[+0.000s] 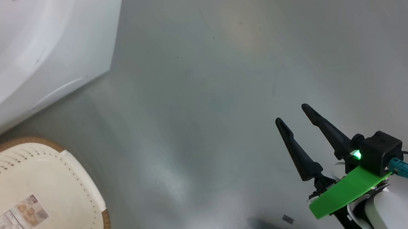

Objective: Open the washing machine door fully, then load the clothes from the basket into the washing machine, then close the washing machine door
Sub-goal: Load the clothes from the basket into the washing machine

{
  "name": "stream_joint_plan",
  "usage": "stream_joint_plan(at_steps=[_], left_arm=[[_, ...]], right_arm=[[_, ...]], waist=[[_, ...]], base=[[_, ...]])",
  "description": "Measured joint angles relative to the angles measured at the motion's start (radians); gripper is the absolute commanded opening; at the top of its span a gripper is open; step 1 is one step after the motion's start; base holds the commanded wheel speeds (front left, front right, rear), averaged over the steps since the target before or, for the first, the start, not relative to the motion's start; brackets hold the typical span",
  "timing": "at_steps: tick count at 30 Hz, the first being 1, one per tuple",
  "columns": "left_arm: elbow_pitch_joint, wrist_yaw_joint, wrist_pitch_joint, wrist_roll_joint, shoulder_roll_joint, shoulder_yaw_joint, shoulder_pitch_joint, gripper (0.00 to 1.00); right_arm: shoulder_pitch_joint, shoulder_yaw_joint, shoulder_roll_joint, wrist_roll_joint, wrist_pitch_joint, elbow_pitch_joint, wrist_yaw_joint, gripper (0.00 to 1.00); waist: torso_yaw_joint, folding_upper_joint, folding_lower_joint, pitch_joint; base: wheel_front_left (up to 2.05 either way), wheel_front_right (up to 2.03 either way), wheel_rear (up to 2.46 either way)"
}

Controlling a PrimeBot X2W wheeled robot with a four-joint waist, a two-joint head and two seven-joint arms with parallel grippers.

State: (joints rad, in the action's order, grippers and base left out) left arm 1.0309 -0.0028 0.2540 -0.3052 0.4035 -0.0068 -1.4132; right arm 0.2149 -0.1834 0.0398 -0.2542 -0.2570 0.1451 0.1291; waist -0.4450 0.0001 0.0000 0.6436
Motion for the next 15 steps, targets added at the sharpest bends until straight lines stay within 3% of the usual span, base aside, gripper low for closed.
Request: stream_joint_plan(at_steps=[15], left_arm=[[-0.049, -0.020, 0.002, 0.076, 0.053, -0.054, -0.125, 0.00]], right_arm=[[0.000, -0.028, -0.002, -0.022, 0.000, -0.012, 0.000, 1.00]], waist=[[-0.019, 0.0000, 0.0000, 0.101]], base=[[0.00, 0.00, 0.00]])
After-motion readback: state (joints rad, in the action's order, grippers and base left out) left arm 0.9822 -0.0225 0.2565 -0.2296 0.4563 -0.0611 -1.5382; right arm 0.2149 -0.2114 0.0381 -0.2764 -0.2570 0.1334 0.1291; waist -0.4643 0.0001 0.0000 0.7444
